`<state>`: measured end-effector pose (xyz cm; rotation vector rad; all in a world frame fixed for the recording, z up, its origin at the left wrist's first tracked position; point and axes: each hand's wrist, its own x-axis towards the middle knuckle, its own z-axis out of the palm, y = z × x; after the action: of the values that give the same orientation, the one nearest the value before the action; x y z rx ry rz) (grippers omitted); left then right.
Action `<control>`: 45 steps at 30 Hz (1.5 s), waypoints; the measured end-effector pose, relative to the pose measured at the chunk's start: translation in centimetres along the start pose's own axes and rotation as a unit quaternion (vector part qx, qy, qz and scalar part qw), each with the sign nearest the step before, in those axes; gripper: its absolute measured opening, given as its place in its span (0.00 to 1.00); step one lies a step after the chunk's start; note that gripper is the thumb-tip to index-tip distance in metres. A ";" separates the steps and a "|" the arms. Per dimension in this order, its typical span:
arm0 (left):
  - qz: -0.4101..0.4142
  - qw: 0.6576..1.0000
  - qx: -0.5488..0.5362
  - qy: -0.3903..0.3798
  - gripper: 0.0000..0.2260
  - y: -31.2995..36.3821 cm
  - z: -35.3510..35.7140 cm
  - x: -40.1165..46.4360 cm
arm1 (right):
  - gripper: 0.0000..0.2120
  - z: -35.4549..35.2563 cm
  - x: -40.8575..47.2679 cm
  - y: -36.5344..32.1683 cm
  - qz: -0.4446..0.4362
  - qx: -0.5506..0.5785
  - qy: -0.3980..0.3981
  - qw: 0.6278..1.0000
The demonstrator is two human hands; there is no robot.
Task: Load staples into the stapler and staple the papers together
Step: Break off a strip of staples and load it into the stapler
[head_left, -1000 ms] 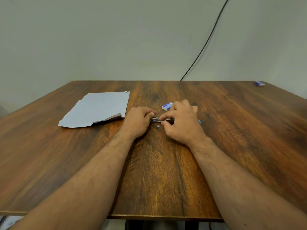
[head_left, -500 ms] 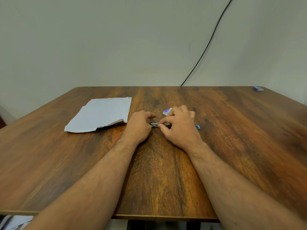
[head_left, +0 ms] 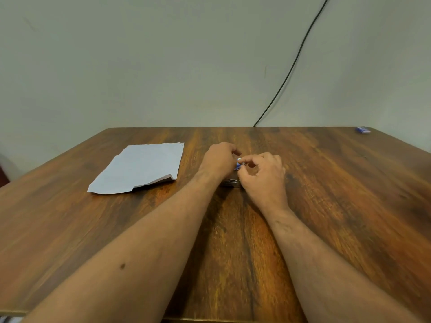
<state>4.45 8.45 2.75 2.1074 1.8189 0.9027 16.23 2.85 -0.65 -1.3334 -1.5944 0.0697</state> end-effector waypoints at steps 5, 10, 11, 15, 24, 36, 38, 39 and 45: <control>-0.066 0.997 -0.034 -0.034 0.19 -0.3 0.5 2.6 | 0.08 0.0 0.1 0.3 0.015 0.011 0.025 1.000; -0.071 0.997 0.007 -0.040 0.13 -0.9 1.8 3.2 | 0.07 0.2 0.1 0.5 0.028 0.035 0.042 0.998; -0.070 0.997 0.004 -0.035 0.13 -0.9 1.9 3.2 | 0.07 0.2 0.1 0.5 0.024 0.039 0.042 0.998; -0.067 0.997 -0.025 -0.014 0.15 -0.9 0.7 2.4 | 0.07 0.1 0.0 0.2 0.012 0.026 0.036 0.999; -0.096 0.907 -0.405 -0.069 0.15 -1.7 -4.2 -3.9 | 0.07 -0.4 -0.5 -0.6 -0.018 0.023 0.062 0.998; -0.088 0.876 -0.464 -0.100 0.16 -6.0 -3.1 -7.9 | 0.07 -0.1 -1.2 -0.8 -0.074 0.050 -0.021 0.996; -0.077 0.874 -0.467 -0.113 0.16 -6.0 -3.1 -7.9 | 0.07 -0.1 -1.2 -0.7 -0.077 0.060 -0.034 0.995; -0.074 0.869 -0.474 -0.120 0.16 -5.9 -3.1 -7.9 | 0.07 -0.1 -1.2 -0.7 -0.077 0.064 -0.037 0.994; -0.084 0.817 -0.549 -0.156 0.21 -6.2 -3.9 -8.4 | 0.07 0.2 -1.2 -0.6 -0.069 0.075 -0.060 0.993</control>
<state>-3.21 0.91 -0.05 1.2085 0.8796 1.0860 15.52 1.80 -1.12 -1.1174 -1.7437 0.1855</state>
